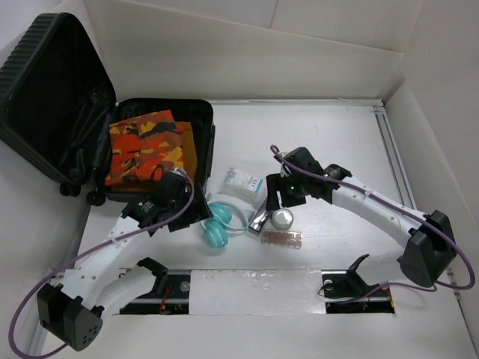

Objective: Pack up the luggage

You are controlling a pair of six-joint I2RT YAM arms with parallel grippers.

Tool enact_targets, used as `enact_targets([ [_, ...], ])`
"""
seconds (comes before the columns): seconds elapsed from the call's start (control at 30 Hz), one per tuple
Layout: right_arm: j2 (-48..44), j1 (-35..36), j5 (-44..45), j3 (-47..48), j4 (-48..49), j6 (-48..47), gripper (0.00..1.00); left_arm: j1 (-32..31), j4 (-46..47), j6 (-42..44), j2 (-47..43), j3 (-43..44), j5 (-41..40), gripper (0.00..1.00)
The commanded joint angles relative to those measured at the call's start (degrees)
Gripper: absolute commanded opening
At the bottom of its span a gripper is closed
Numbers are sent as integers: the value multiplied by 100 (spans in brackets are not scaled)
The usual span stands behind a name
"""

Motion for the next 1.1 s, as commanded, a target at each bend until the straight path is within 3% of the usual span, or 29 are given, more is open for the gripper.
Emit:
enact_targets([
  [0.0,-96,66,149,270,352,98,69,7,-47,-498,-3,-520,280,78],
  [0.17,-271,180,202,271,299,150,58,7,692,-719,225,-900,-229,66],
  [0.4,-543,294,255,95,246,256,53,7,1535,-1088,692,-1022,-740,62],
  [0.5,-606,294,308,34,194,317,53,7,1721,-1036,1156,-1023,-739,48],
  [0.57,-710,294,360,-19,193,317,53,7,1721,-1036,1464,-1023,-809,27],
  [0.6,-711,294,360,-19,193,317,53,7,1773,-1036,1526,-1023,-897,22],
  [0.7,-711,294,492,-19,141,317,53,7,1774,-922,1684,-1023,-950,11],
  [0.77,-711,294,562,-19,88,317,53,7,1774,-921,1763,-1075,-1020,9],
  [0.8,-711,294,615,-19,88,317,56,7,1774,-921,1816,-1076,-1021,0],
  [0.87,-711,294,677,34,88,317,67,7,1774,-790,1765,-927,-925,0],
  [0.93,-711,294,746,34,88,317,69,7,1713,-789,1484,-629,-863,0],
  [1.07,-658,294,931,209,35,317,71,7,1378,-658,1131,1150,-731,0],
])
